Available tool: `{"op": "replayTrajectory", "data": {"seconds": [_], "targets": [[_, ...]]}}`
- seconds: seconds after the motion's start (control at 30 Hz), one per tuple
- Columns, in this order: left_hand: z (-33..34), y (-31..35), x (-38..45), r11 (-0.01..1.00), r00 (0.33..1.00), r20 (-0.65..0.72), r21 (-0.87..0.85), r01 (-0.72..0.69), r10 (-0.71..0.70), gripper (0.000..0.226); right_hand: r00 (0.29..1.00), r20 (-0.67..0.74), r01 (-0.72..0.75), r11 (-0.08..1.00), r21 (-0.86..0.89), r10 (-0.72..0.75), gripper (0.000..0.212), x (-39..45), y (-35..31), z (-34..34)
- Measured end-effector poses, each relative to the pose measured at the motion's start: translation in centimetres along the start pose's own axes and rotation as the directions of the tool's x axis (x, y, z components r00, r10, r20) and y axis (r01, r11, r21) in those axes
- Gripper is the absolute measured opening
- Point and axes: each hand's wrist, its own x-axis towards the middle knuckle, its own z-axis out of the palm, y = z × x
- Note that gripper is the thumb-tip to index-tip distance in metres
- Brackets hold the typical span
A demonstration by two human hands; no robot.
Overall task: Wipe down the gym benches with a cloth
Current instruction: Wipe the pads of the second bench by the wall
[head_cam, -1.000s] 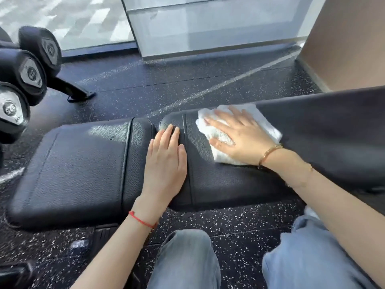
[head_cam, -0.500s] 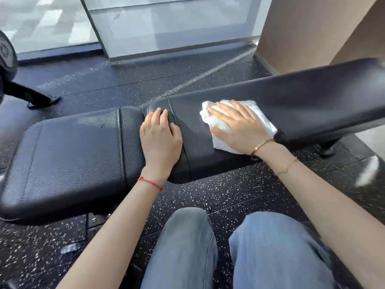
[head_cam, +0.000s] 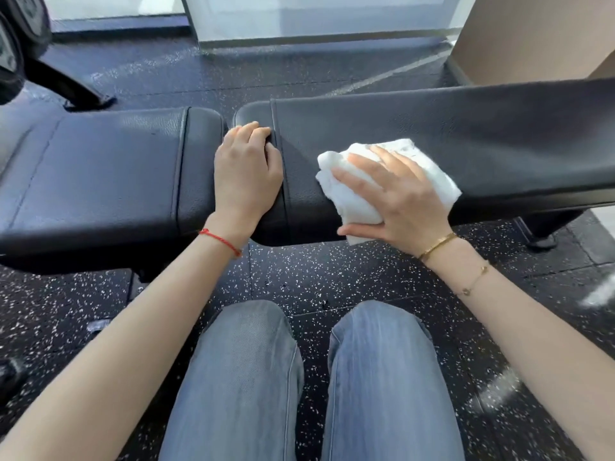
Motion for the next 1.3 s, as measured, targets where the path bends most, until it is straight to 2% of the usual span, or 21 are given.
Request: {"op": "replayTrajectory", "data": {"seconds": [0.17, 0.27, 0.37, 0.47, 0.7, 0.77, 0.83, 0.93, 1.07, 1.3], "targets": [[-0.1, 0.1, 0.2, 0.996, 0.999, 0.019, -0.080, 0.028, -0.027, 0.046, 0.997, -0.068, 0.028, 0.996, -0.081, -0.034, 0.083, 1.5, -4.3, 1.7], [-0.1, 0.0, 0.0, 0.995, 1.000, 0.020, -0.102, 0.022, -0.020, 0.046, 0.996, -0.069, 0.047, 0.995, -0.084, -0.053, 0.083, 0.9, -3.1, 1.6], [-0.1, -0.1, 0.0, 0.996, 0.999, 0.021, -0.087, 0.032, -0.031, 0.045, 0.996, -0.075, -0.060, 0.998, -0.034, 0.057, 0.084, -1.4, 0.5, 0.6], [-0.1, 0.2, 0.1, 0.995, 0.999, 0.022, -0.088, 0.045, -0.043, 0.044, 0.983, -0.058, -0.180, 0.982, -0.056, 0.177, 0.084, -2.6, 2.5, -0.2], [0.0, 0.4, 0.0, 0.991, 0.997, -0.006, -0.108, 0.076, -0.077, 0.039, 0.995, -0.083, -0.053, 0.996, -0.078, 0.047, 0.083, 1.0, -4.6, 2.2], [0.1, 0.2, 0.0, 0.992, 0.998, -0.009, -0.103, 0.067, -0.068, 0.039, 0.995, -0.096, -0.016, 0.996, -0.083, 0.008, 0.082, 0.6, -3.6, 2.2], [0.0, 0.2, 0.0, 0.994, 0.998, -0.014, -0.088, 0.059, -0.061, 0.038, 0.993, -0.109, -0.053, 0.997, -0.057, 0.047, 0.080, -0.7, -1.1, 1.6], [0.0, 0.3, 0.0, 0.995, 0.998, -0.012, -0.085, 0.060, -0.061, 0.037, 0.977, -0.064, -0.203, 0.979, -0.027, 0.201, 0.072, -2.0, 1.9, 0.3], [0.0, 0.2, 0.0, 0.992, 0.996, -0.007, -0.094, 0.084, -0.085, 0.041, 0.955, 0.017, -0.296, 0.955, -0.001, 0.296, 0.062, -0.5, 0.8, -0.2], [-1.4, 0.0, -0.2, 0.999, 0.998, -0.025, 0.007, 0.049, -0.049, 0.041, 0.952, 0.296, -0.127, 0.982, 0.137, 0.082, 0.064, 5.4, -4.9, 0.0]]}}
